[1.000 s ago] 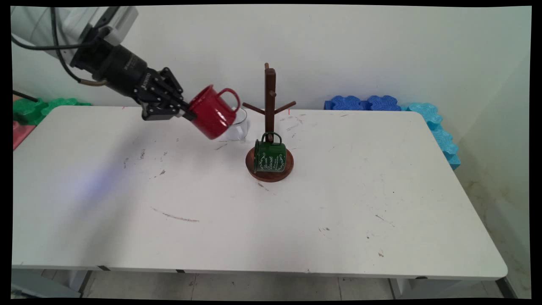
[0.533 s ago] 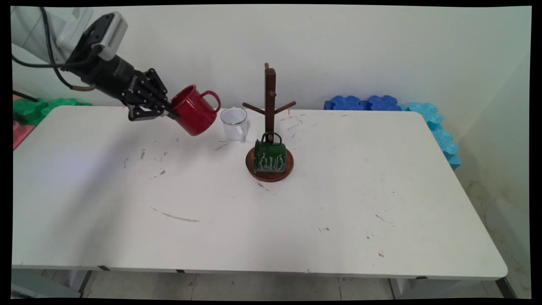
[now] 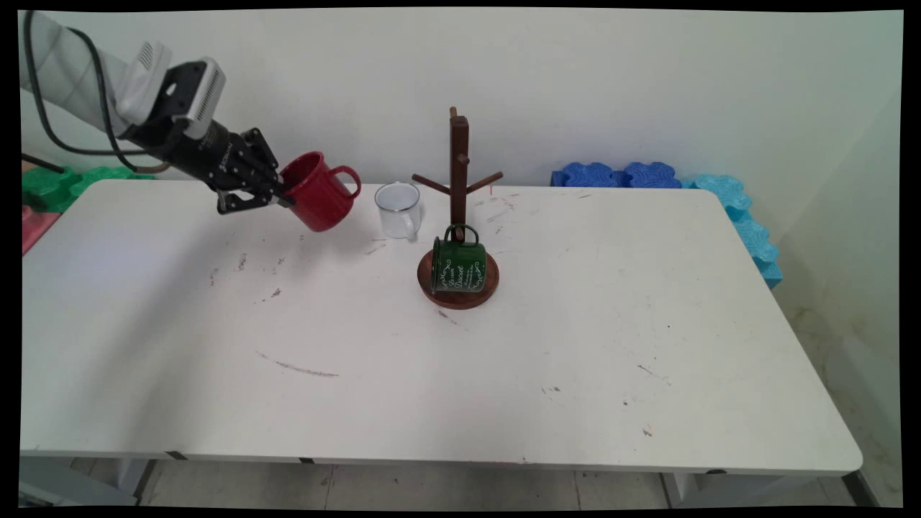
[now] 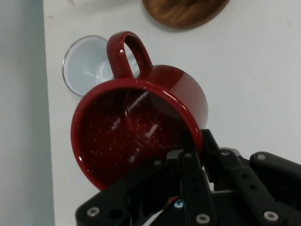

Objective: Place the picked object on the table

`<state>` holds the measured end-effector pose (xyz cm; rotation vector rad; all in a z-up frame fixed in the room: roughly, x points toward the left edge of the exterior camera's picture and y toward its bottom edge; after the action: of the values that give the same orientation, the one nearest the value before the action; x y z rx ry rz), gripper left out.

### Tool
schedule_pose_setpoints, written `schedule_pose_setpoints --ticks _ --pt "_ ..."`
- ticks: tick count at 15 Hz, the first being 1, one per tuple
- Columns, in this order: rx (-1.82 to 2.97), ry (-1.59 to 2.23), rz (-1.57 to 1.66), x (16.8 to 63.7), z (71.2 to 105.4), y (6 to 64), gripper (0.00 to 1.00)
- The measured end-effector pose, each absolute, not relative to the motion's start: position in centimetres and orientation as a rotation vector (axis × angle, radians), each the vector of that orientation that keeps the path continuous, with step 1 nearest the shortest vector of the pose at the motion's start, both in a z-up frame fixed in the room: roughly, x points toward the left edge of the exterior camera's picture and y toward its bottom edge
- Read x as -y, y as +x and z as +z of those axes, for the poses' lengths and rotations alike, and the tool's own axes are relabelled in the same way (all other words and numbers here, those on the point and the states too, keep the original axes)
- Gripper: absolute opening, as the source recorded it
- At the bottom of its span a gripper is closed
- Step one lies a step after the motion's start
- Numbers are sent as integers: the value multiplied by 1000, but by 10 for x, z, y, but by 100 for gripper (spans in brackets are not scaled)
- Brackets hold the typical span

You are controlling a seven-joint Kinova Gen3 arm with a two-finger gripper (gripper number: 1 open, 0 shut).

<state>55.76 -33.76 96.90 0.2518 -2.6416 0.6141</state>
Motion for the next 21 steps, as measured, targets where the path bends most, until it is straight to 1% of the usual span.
schedule_pose_setpoints --ticks 12,21 --pt "2771 114 695 341 902 550 0" --pt "2824 40 717 337 865 541 0"
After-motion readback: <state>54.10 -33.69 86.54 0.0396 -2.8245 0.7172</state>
